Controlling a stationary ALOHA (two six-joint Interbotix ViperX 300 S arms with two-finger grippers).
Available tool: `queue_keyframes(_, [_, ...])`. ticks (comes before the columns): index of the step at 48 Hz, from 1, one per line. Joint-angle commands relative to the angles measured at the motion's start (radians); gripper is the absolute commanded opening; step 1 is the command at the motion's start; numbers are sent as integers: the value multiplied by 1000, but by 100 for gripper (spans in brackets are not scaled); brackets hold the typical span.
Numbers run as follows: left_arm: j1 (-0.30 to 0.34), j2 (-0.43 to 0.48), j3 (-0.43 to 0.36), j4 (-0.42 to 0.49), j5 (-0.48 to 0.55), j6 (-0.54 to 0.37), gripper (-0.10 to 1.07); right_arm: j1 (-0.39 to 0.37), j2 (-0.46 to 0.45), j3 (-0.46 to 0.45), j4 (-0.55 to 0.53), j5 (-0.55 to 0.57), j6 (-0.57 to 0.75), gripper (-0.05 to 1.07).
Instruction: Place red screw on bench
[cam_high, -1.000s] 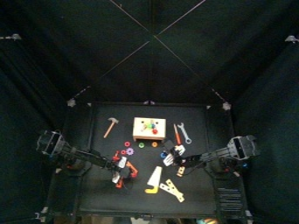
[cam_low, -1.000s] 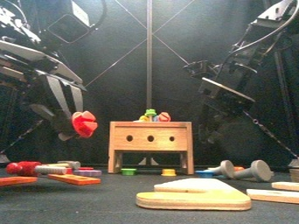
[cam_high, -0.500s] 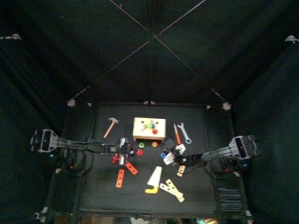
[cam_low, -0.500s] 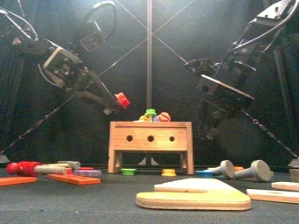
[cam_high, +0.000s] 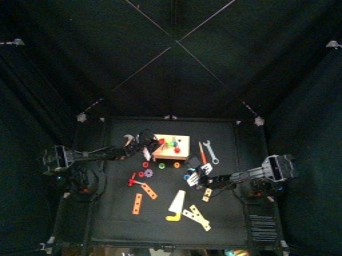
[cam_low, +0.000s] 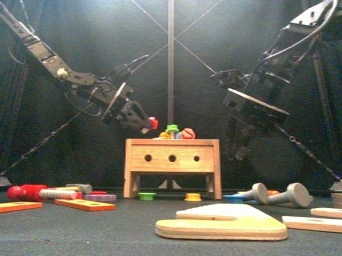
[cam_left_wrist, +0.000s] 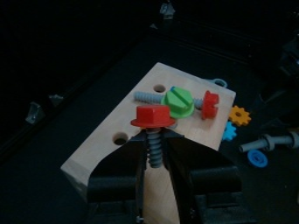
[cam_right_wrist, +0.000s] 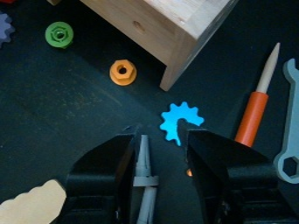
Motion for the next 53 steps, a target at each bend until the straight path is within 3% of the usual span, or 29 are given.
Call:
queue_keyframes(1, [-2,14,-41,-5,21,0,58,2,-15,-18,2,2,2,77])
queue_keyframes(13, [2,25,-37,-14,124,-2,58,0,-14,-20,3,2,0,77])
queue_keyframes(22, [-2,25,-34,-15,127,0,61,-5,-12,-21,3,2,2,77])
queue_keyframes(39, [-2,25,-35,-14,127,2,79,-5,-12,-21,3,-3,2,77])
queue_keyframes(53, [-2,5,-32,-11,109,5,80,-5,-9,-21,5,-6,2,77])
